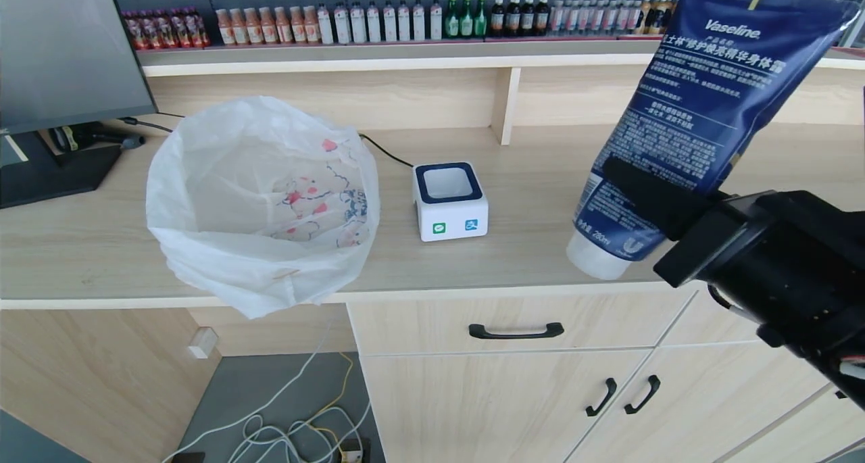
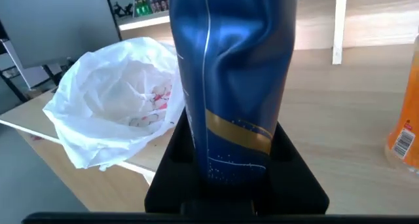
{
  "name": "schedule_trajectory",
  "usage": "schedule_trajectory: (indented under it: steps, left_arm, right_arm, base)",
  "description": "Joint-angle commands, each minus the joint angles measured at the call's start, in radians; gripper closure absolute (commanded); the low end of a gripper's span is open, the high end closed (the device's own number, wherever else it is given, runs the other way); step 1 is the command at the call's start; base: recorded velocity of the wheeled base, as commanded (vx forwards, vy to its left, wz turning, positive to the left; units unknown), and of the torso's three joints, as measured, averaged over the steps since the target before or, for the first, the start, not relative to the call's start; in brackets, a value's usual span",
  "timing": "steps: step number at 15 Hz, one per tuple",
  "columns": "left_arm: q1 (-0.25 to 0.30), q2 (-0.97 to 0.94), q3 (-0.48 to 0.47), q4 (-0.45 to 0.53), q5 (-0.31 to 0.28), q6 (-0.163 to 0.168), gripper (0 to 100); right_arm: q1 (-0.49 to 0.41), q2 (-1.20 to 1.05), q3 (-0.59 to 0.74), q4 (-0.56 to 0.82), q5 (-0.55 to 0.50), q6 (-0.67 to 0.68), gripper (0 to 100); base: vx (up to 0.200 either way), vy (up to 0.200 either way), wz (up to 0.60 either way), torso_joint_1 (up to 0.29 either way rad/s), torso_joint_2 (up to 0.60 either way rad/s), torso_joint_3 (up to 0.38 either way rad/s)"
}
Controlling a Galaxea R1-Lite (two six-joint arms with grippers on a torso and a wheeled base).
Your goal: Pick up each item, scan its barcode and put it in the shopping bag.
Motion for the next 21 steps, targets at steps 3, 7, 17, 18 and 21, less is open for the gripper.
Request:
schedule_trajectory:
  steps: [3,7,17,18,21]
  left_arm:
    - [0.0,0.0,0.0,0.0,0.0,-0.001,0]
    - [0.0,0.0,0.0,0.0,0.0,-0.001,0]
    - [0.0,0.0,0.0,0.0,0.0,-0.001,0]
    - [0.0,0.0,0.0,0.0,0.0,-0.001,0]
    - [-0.002,0.0,0.0,0.0,0.0,-0.001,0]
  right_arm:
    - [0.052,-0.094,0.101,0.0,0.02,0.067,100]
    - [0.052,-0.095,0.11,0.005,0.132,0.071,100]
    - [0.057,-0.037,0.111,0.006,0.432,0.288,100]
    - [0.061,-0.045,0.116,0.003,0.445,0.342,100]
    - [0.12,-0.061,0.114,0.0,0.451,0.522,100]
  base:
    - [0.0,0.0,0.0,0.0,0.0,0.0]
    - [0.0,0.0,0.0,0.0,0.0,0.0]
    - [0.0,0.0,0.0,0.0,0.0,0.0]
    - [0.0,0.0,0.0,0.0,0.0,0.0]
    - [0.0,0.0,0.0,0.0,0.0,0.0]
